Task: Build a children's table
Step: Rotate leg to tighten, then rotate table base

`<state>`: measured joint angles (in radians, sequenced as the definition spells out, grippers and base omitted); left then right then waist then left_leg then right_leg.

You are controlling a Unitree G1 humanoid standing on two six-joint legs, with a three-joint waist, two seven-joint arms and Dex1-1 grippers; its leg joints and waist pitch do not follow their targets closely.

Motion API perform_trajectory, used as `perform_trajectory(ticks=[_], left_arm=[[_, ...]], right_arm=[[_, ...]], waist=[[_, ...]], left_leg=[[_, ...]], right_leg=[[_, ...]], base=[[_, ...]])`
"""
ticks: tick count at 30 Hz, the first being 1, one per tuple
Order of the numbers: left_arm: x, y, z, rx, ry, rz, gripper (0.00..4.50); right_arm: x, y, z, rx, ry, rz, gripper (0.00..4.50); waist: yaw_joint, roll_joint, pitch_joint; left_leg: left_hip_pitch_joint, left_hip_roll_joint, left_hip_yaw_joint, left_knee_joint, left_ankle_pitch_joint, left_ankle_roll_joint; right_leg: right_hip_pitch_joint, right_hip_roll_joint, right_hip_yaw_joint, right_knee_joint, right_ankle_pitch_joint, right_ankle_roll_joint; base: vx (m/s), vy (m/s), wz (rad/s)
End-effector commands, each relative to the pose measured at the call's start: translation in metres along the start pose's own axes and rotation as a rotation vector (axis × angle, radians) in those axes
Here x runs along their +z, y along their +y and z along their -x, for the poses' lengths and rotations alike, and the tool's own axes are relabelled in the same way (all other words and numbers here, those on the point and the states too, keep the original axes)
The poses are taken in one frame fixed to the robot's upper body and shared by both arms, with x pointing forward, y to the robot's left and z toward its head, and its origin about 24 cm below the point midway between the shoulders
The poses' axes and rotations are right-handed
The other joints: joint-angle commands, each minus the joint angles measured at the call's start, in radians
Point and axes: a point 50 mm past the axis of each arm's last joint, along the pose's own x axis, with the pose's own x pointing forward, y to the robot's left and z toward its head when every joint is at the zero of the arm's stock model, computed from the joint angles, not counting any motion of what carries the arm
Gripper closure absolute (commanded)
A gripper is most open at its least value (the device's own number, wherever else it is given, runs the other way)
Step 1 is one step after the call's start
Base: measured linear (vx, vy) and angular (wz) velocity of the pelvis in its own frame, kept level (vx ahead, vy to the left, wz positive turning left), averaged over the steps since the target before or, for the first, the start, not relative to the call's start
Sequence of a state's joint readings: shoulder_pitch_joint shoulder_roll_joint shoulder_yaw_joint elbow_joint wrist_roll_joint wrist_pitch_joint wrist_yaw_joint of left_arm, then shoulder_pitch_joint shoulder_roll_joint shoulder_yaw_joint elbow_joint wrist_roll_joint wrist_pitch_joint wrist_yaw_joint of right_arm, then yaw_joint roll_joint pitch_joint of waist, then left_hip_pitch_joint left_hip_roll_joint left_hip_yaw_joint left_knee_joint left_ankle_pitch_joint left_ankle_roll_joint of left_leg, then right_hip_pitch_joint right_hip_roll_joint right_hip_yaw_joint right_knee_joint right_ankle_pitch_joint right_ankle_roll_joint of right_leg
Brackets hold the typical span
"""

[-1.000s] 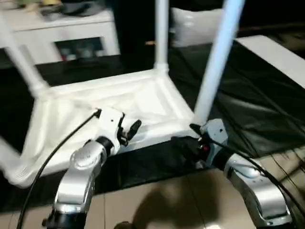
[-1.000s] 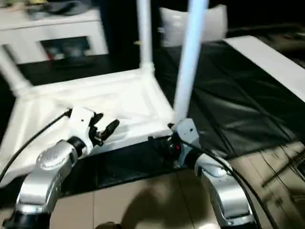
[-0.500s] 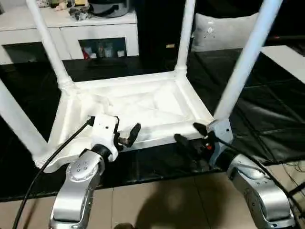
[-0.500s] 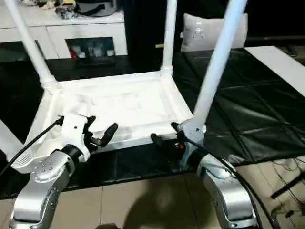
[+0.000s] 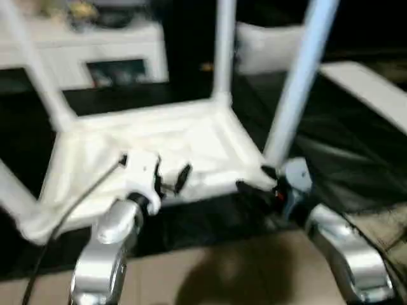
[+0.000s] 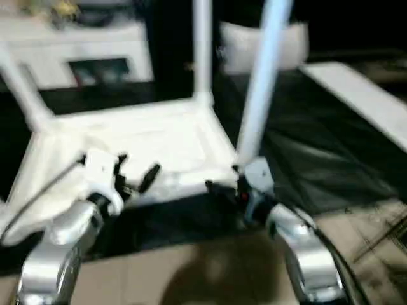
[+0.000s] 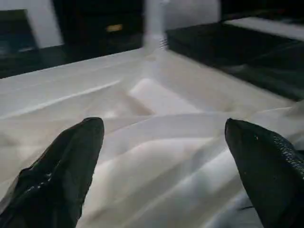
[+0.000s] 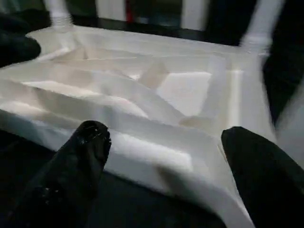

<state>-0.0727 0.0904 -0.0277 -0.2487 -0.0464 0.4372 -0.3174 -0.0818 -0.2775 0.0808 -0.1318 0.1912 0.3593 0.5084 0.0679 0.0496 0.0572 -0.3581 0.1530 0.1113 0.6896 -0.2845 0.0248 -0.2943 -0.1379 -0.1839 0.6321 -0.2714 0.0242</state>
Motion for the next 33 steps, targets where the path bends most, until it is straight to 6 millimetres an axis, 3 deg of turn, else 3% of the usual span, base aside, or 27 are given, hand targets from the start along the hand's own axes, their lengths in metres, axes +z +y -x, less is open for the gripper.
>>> perform_trajectory(ticks=[1, 2, 3, 4, 5, 6, 7, 8, 9, 10, 11, 12, 13, 14, 15, 16, 17, 18, 20, 21, 24, 27, 29, 30, 31, 32, 33], left_arm=[[-0.002, 0.005, 0.002, 0.016, 0.023, -0.015, 0.04], [-0.002, 0.005, 0.002, 0.012, 0.025, -0.02, 0.04], [-0.003, 0.004, 0.002, 0.008, 0.027, -0.023, 0.04], [-0.003, 0.004, 0.003, 0.004, 0.03, -0.024, 0.04], [-0.003, 0.002, 0.003, -0.007, 0.026, -0.023, 0.04], [-0.003, 0.002, 0.003, -0.01, 0.026, -0.023, 0.04], [-0.003, 0.001, 0.004, -0.013, 0.025, -0.023, 0.04], [-0.003, 0.001, 0.004, -0.014, 0.024, -0.022, 0.04], [-0.003, 0.001, 0.004, -0.014, 0.023, -0.021, 0.04], [-0.003, 0.001, 0.004, -0.014, 0.023, -0.021, 0.04], [-0.003, 0.001, 0.004, -0.015, 0.022, -0.021, 0.04], [-0.003, 0.001, 0.004, -0.016, 0.019, -0.022, 0.04], [-0.002, 0.001, 0.004, -0.017, 0.014, -0.025, 0.04], [-0.002, 0.002, 0.004, -0.016, 0.011, -0.027, 0.04], [-0.002, 0.002, 0.004, -0.016, 0.011, -0.027, 0.04], [0.0, 0.003, 0.004, -0.014, -0.009, -0.038, 0.04], [0.0, 0.003, 0.004, -0.014, -0.009, -0.038, 0.04], [0.003, 0.005, 0.003, -0.015, -0.037, -0.053, 0.04], [0.006, 0.006, 0.003, -0.025, -0.057, -0.066, 0.04], [0.006, 0.007, 0.002, -0.03, -0.062, -0.071, 0.04], [0.006, 0.007, 0.002, -0.03, -0.062, -0.071, 0.04], [0.006, 0.007, 0.002, -0.03, -0.062, -0.071, 0.04], [0.009, 0.008, 0.004, -0.121, -0.054, -0.109, 0.04], [0.009, 0.008, 0.008, -0.251, -0.022, -0.151, 0.04], [0.008, 0.007, 0.015, -0.365, 0.025, -0.172, 0.04], [0.007, 0.007, 0.018, -0.404, 0.045, -0.179, 0.04], [0.005, 0.007, 0.022, -0.439, 0.068, -0.186, 0.04]], right_arm=[[0.003, 0.003, -0.004, 0.025, -0.018, 0.023, 0.41], [0.003, 0.003, -0.004, 0.017, -0.025, 0.041, 0.41], [0.001, 0.003, -0.003, 0.035, -0.02, 0.018, 0.41], [0.0, 0.002, -0.001, 0.039, -0.013, 0.002, 0.41], [-0.001, 0.003, 0.001, 0.063, -0.006, -0.023, 0.41], [-0.001, 0.003, 0.002, 0.067, -0.006, -0.024, 0.41], [-0.001, 0.003, 0.003, 0.074, 0.0, -0.016, 0.41], [-0.001, 0.002, 0.004, 0.072, 0.001, -0.015, 0.41], [0.001, 0.003, 0.004, 0.077, -0.024, -0.005, 0.41], [0.0, 0.003, 0.006, 0.079, -0.021, -0.012, 0.41], [0.0, 0.004, 0.006, 0.084, -0.019, -0.023, 0.41], [0.0, 0.005, 0.007, 0.092, -0.019, -0.034, 0.41], [0.0, 0.007, 0.006, 0.095, -0.015, -0.017, 0.41], [0.0, 0.007, 0.006, 0.094, -0.013, 0.002, 0.41], [0.0, 0.007, 0.006, 0.094, -0.013, 0.002, 0.41], [0.0, 0.009, 0.005, 0.1, -0.009, 0.027, 0.41], [0.0, 0.009, 0.005, 0.1, -0.009, 0.027, 0.41], [-0.001, 0.009, 0.004, 0.085, -0.004, 0.031, 0.41], [-0.002, 0.009, 0.003, 0.072, -0.002, 0.027, 0.41], [-0.002, 0.009, 0.003, 0.075, -0.002, 0.027, 0.41], [-0.002, 0.009, 0.003, 0.075, -0.002, 0.027, 0.41], [-0.002, 0.009, 0.003, 0.075, -0.002, 0.027, 0.41], [-0.003, 0.009, 0.004, 0.061, 0.017, 0.028, 0.41], [-0.006, 0.006, 0.004, 0.013, 0.052, 0.025, 0.41], [-0.008, 0.002, 0.005, -0.05, 0.082, 0.02, 0.41], [-0.008, 0.0, 0.005, -0.075, 0.092, 0.018, 0.41], [-0.009, -0.002, 0.005, -0.102, 0.098, 0.013, 0.41]], waist=[[0.022, -0.003, -0.038], [0.022, -0.003, -0.038], [-0.003, 0.029, -0.061], [-0.032, 0.062, -0.088], [-0.02, 0.036, -0.086], [-0.02, 0.036, -0.086], [0.001, 0.025, -0.076], [0.007, -0.004, -0.089], [0.015, -0.063, -0.085], [0.021, -0.116, -0.099], [0.058, -0.084, -0.087], [0.057, -0.077, -0.093], [0.058, -0.065, -0.089], [0.054, -0.042, -0.085], [0.043, -0.013, -0.076], [0.04, -0.006, -0.066], [0.034, -0.009, -0.05], [0.033, -0.016, -0.037], [0.033, -0.018, -0.027], [0.031, -0.023, -0.023], [0.032, -0.023, -0.032], [0.031, -0.026, -0.037], [0.03, -0.024, -0.034], [0.03, -0.011, -0.036], [0.031, -0.014, -0.037], [0.03, -0.013, -0.039], [0.027, -0.011, -0.043]], left_leg=[[-0.064, 0.032, -0.018, -0.097, -0.077, 0.098], [-0.064, 0.032, -0.018, -0.097, -0.077, 0.098], [0.005, 0.011, -0.087, -0.147, -0.05, 0.181], [0.151, 0.075, -0.12, -0.143, -0.006, 0.207], [0.17, 0.143, -0.187, -0.12, 0.33, 0.382], [0.17, 0.143, -0.187, -0.12, 0.33, 0.382], [0.13, 0.141, -0.148, -0.11, 0.587, 0.396], [0.116, 0.111, -0.123, -0.077, 0.851, 0.361], [0.048, -0.003, -0.058, -0.029, 0.674, 0.231], [-0.019, -0.071, -0.04, -0.011, 0.491, 0.179], [-0.038, -0.04, -0.044, -0.019, 0.251, 0.085], [-0.042, -0.032, -0.043, -0.036, 0.22, 0.04], [-0.038, -0.032, -0.036, -0.067, 0.199, -0.024], [-0.022, -0.015, -0.037, -0.085, 0.157, -0.037], [-0.014, 0.024, -0.058, -0.111, 0.09, -0.048], [-0.006, 0.041, -0.062, -0.123, 0.0, -0.046], [0.011, 0.055, -0.058, -0.139, -0.183, -0.04], [0.025, 0.055, -0.045, -0.148, -0.324, -0.043], [0.037, 0.052, -0.037, -0.153, -0.404, -0.061], [0.043, 0.047, -0.033, -0.158, -0.437, -0.078], [0.026, 0.047, -0.029, -0.165, -0.336, -0.071], [0.011, 0.051, -0.024, -0.169, -0.23, -0.05], [0.014, 0.05, -0.021, -0.172, -0.281, -0.048], [0.016, 0.048, -0.026, -0.175, -0.304, -0.059], [0.015, 0.047, -0.028, -0.178, -0.3, -0.061], [0.011, 0.047, -0.03, -0.181, -0.291, -0.064], [0.007, 0.05, -0.028, -0.18, -0.242, -0.07]], right_leg=[[0.096, -0.08, 0.026, -0.169, -0.565, -0.138], [0.096, -0.08, 0.026, -0.169, -0.565, -0.138], [0.083, 0.041, -0.012, -0.108, -0.3, -0.114], [-0.028, 0.069, 0.018, -0.04, -0.213, -0.125], [-0.135, 0.064, 0.092, 0.08, -0.108, -0.044], [-0.135, 0.064, 0.092, 0.08, -0.108, -0.044], [-0.165, 0.043, 0.128, 0.096, 0.011, 0.012], [-0.173, 0.012, 0.175, 0.045, 0.2, 0.034], [-0.123, -0.021, 0.233, -0.037, 0.444, 0.018], [-0.033, -0.019, 0.269, -0.027, 0.619, 0.045], [-0.027, -0.087, 0.285, -0.028, 0.993, -0.053], [-0.01, -0.073, 0.267, -0.005, 1.106, -0.089], [-0.007, -0.019, 0.229, -0.003, 1.085, -0.126], [-0.028, 0.009, 0.21, -0.017, 0.85, -0.147], [-0.039, 0.012, 0.19, -0.026, 0.503, -0.194], [-0.048, 0.015, 0.184, -0.041, 0.306, -0.214], [-0.055, 0.01, 0.19, -0.07, 0.011, -0.235], [-0.062, 0.0, 0.196, -0.098, -0.221, -0.229], [-0.072, -0.008, 0.198, -0.119, -0.404, -0.192], [-0.079, -0.011, 0.195, -0.137, -0.572, -0.115], [-0.069, -0.016, 0.193, -0.137, -0.541, -0.083], [-0.06, -0.021, 0.19, -0.133, -0.433, -0.11], [-0.066, -0.02, 0.189, -0.135, -0.451, -0.12], [-0.069, -0.018, 0.19, -0.136, -0.455, -0.114], [-0.069, -0.017, 0.192, -0.132, -0.438, -0.114], [-0.066, -0.015, 0.193, -0.123, -0.408, -0.12], [-0.061, -0.014, 0.191, -0.111, -0.29, -0.153]], base=[[0.122, -0.002, 0.7], [0.148, 0.013, 0.62], [0.148, 0.013, 0.62], [0.221, 0.01, 0.55], [0.241, 0.013, 0.32], [0.241, 0.013, 0.32], [0.174, 0.024, 0.1], [0.051, 0.0, 0.07], [0.051, 0.0, 0.07], [-0.025, -0.029, 0.18], [0.0, 0.0, 0.0], [0.0, 0.0, 0.0], [0.01, -0.051, 0.03], [0.0, 0.0, 0.0], [0.0, 0.0, 0.0], [-0.076, -0.019, 0.01], [-0.091, -0.003, 0.08], [-0.091, -0.003, 0.08], [-0.077, -0.001, 0.13], [-0.076, -0.002, 0.1], [-0.073, -0.007, 0.03], [-0.018, -0.002, 0.01], [0.0, 0.0, 0.0], [0.0, 0.0, 0.0], [0.0, 0.0, 0.0], [0.0, 0.0, 0.0], [0.0, 0.0, 0.0]])
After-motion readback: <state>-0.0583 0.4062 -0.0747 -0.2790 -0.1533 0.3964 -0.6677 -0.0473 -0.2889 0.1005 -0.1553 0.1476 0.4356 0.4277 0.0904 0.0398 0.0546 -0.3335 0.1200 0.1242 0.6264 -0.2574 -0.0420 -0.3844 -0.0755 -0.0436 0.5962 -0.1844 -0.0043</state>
